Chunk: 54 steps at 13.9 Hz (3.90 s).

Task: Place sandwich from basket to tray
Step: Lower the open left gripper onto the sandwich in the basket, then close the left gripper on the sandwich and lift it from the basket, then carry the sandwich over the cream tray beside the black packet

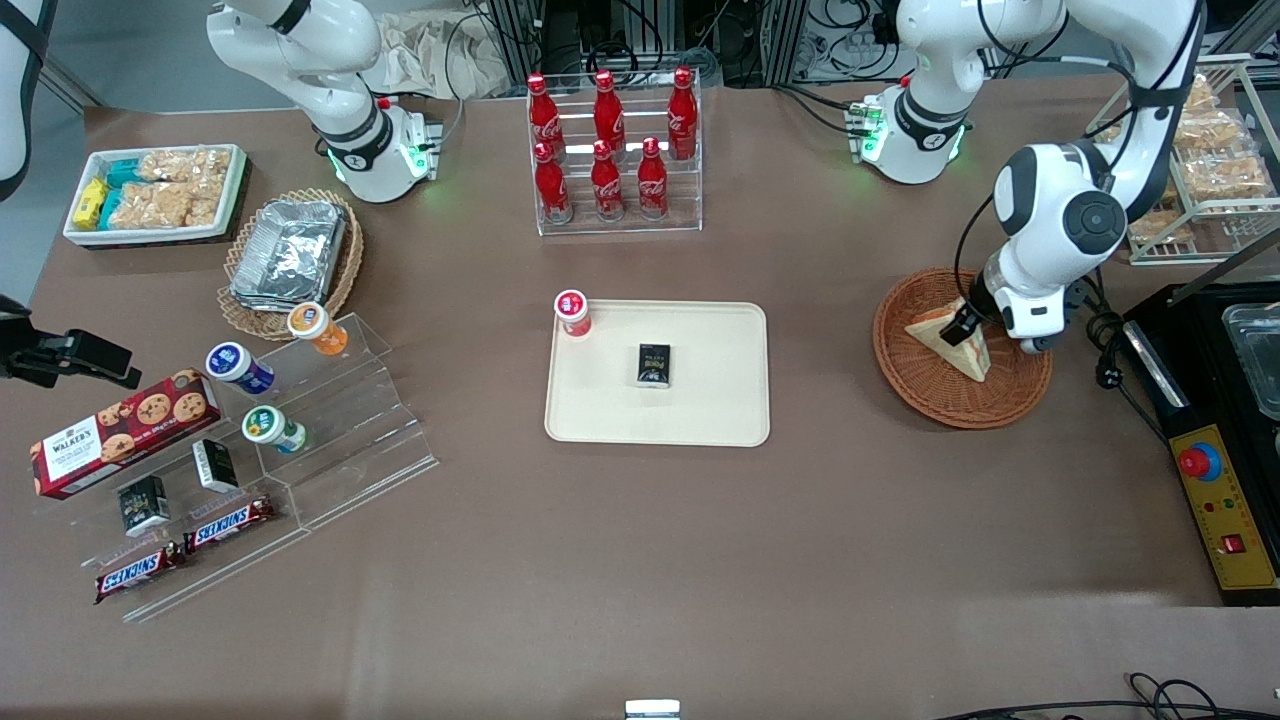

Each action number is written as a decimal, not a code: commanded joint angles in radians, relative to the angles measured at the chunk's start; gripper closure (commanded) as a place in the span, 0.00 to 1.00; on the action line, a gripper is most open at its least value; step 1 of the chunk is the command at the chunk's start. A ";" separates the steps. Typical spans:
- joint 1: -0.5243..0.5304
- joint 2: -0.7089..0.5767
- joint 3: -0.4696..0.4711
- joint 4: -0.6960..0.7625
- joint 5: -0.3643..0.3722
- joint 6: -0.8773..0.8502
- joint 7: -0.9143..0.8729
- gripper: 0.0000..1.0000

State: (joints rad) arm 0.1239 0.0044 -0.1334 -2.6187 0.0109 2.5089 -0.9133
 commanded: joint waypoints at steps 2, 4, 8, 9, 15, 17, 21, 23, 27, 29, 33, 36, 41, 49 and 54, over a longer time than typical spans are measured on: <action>0.011 0.065 -0.006 0.000 0.009 0.082 -0.021 0.51; 0.011 0.068 -0.008 0.006 0.009 0.082 -0.022 1.00; -0.018 -0.076 -0.028 0.019 0.009 0.021 -0.004 1.00; -0.032 -0.131 -0.040 0.037 0.011 -0.060 0.019 1.00; -0.056 -0.372 -0.040 0.228 -0.060 -0.540 0.507 1.00; -0.058 -0.348 -0.043 0.409 -0.075 -0.719 0.669 1.00; -0.168 -0.251 -0.055 0.605 -0.104 -0.858 0.781 1.00; -0.220 -0.241 -0.072 0.620 -0.130 -0.854 0.774 1.00; -0.259 -0.095 -0.214 0.712 -0.138 -0.845 0.587 1.00; -0.259 -0.015 -0.262 0.723 -0.127 -0.797 0.570 1.00; -0.334 0.198 -0.278 0.707 -0.067 -0.598 0.448 1.00; -0.400 0.325 -0.278 0.710 0.033 -0.469 0.326 1.00; -0.402 0.468 -0.276 0.669 0.118 -0.281 0.323 1.00; -0.397 0.511 -0.272 0.652 0.138 -0.219 0.315 0.00; -0.392 0.499 -0.275 1.078 0.117 -0.776 0.317 0.00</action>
State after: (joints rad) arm -0.2692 0.5066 -0.4034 -1.7362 0.1291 1.9559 -0.5795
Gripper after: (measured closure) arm 0.159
